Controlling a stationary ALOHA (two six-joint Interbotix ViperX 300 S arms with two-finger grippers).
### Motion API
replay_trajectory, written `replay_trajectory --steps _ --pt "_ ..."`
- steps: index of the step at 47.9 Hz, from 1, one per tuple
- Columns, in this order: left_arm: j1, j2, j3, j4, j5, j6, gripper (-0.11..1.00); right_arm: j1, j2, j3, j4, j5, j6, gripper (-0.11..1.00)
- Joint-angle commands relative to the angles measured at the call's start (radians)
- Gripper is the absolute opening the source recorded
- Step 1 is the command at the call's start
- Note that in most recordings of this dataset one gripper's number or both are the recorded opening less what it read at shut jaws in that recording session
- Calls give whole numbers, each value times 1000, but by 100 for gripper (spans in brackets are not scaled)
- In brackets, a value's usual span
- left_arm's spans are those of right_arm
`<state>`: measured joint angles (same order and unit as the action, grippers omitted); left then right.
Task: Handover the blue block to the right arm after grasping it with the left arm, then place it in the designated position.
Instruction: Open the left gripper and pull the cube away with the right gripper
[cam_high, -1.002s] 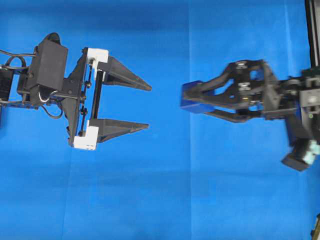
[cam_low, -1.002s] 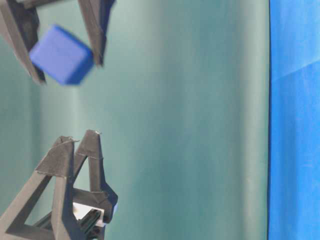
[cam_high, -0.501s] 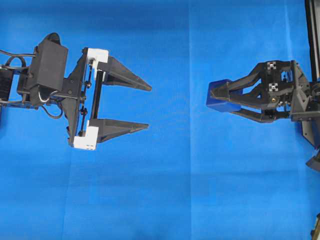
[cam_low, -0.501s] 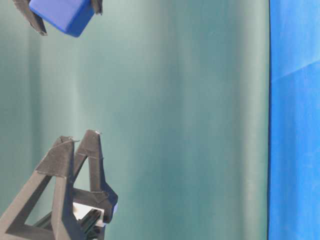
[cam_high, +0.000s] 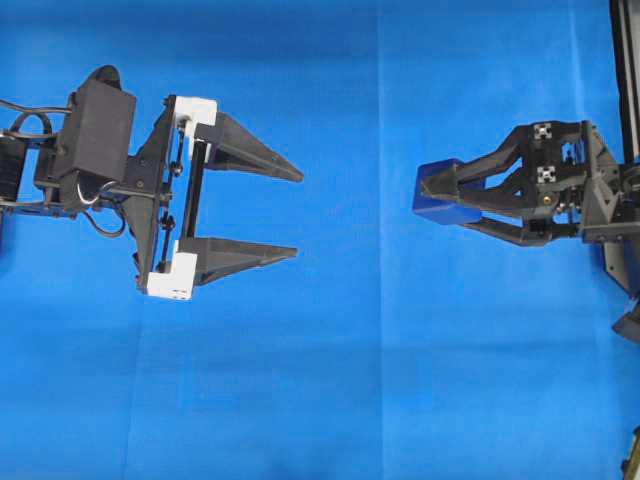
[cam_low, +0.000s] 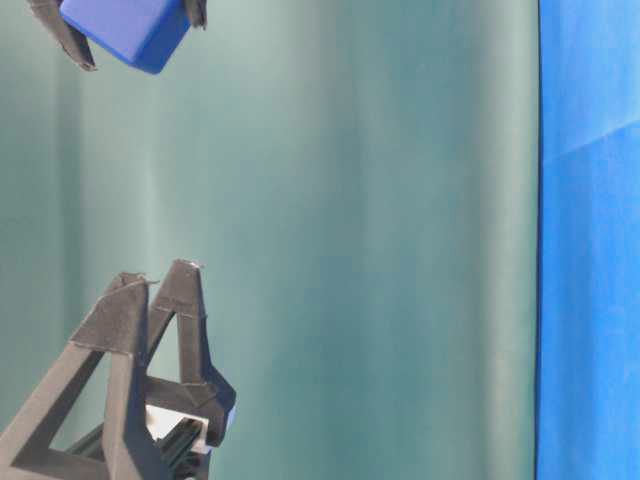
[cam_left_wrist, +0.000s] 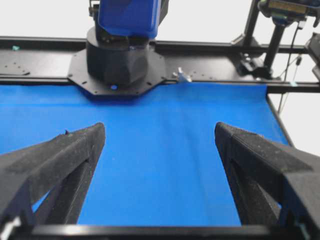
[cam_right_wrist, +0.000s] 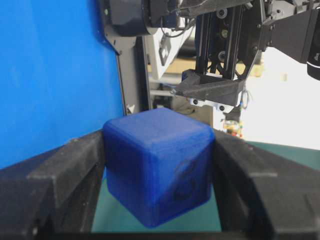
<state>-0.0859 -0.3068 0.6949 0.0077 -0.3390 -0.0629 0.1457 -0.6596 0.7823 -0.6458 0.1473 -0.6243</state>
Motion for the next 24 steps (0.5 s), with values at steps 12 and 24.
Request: replay_trajectory --steps 12,24 --pt "-2 -17 -15 0 -5 2 93 3 -25 -12 156 -6 216 45" --pt "-2 -15 -17 0 -5 3 93 3 -32 -34 270 -15 569 45"
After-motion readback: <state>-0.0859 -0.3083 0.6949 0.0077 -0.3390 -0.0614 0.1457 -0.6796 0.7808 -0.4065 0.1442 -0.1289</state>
